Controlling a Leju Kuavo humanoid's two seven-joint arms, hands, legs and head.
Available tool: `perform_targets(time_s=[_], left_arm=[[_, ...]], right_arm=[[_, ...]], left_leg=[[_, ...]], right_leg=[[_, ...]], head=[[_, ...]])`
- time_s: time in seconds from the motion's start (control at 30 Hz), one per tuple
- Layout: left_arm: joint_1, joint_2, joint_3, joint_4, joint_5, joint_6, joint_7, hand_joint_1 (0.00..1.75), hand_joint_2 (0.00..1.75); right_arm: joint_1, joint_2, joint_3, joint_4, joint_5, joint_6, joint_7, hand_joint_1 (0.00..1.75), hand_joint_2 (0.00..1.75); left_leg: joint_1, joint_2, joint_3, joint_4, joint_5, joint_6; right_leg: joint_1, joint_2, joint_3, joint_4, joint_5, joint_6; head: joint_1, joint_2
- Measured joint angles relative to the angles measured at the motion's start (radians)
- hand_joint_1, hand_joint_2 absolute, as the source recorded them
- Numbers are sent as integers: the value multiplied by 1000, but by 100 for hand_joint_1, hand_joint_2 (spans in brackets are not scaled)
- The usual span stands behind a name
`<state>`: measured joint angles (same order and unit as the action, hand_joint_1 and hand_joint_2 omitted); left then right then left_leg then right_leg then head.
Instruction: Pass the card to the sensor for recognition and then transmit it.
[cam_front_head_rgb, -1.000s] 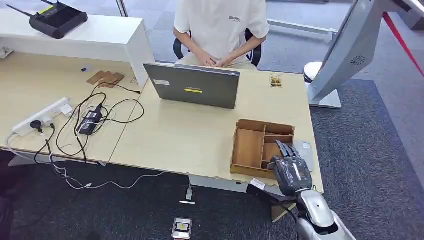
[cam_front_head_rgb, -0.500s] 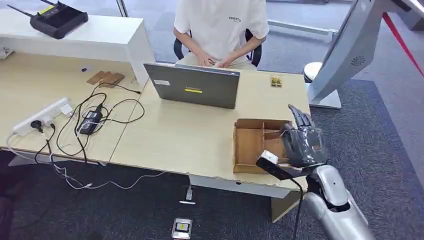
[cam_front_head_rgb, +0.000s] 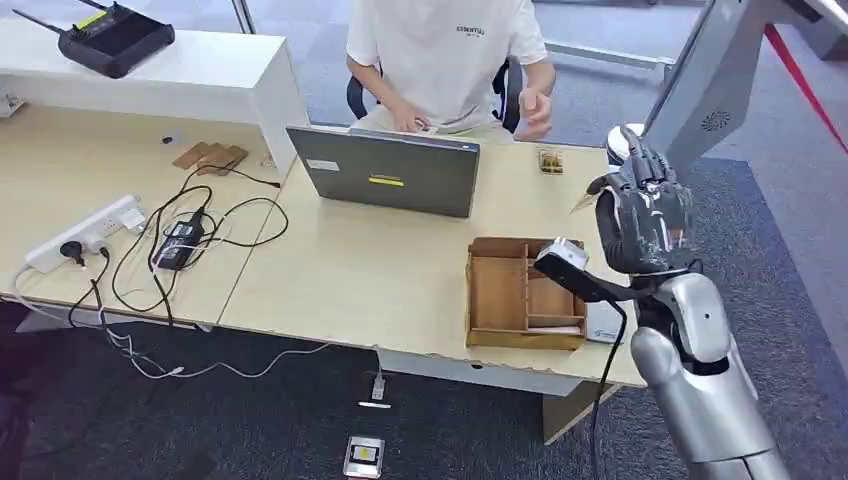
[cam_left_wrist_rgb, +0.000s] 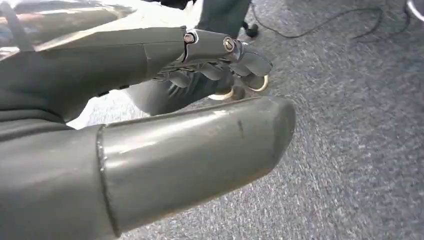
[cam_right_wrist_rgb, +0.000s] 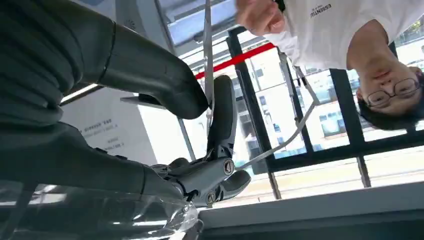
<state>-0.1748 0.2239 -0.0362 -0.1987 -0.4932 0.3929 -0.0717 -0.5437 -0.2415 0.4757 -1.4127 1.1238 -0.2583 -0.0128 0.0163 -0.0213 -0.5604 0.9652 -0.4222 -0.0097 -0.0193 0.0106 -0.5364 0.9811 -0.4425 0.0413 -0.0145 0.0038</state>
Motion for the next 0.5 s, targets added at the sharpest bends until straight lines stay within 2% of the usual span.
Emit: perform_targets(time_s=[0.13, 0.3, 0.43, 0.5], left_arm=[[-26, -3, -13, -2, -40, -26, 16, 0, 0], [-67, -8, -35, -8, -84, -53, 39, 0, 0], [-98, -11, -55, -11, -116, -72, 53, 0, 0], [-109, -13, -65, -11, -129, -81, 63, 0, 0]], right_arm=[[-91, 48, 2, 93, 7, 4, -37, 175, 175], [-269, 125, 4, 313, -42, -5, -96, 175, 175], [-403, 198, 7, 529, -68, -2, -99, 175, 175], [-436, 223, 8, 605, -82, 10, -94, 175, 175]], left_leg=[[0, 0, -1, 0, 1, -1], [0, -1, -2, 0, 3, -1], [0, -1, -2, 0, 4, -1], [1, -1, -2, 0, 4, -1]], right_leg=[[0, 0, 0, 1, 1, -1], [0, 0, -1, 1, 2, -1], [0, 0, -2, 1, 2, -1], [0, 0, -2, 1, 2, -1]], head=[[0, 0], [0, 0], [0, 0], [0, 0]])
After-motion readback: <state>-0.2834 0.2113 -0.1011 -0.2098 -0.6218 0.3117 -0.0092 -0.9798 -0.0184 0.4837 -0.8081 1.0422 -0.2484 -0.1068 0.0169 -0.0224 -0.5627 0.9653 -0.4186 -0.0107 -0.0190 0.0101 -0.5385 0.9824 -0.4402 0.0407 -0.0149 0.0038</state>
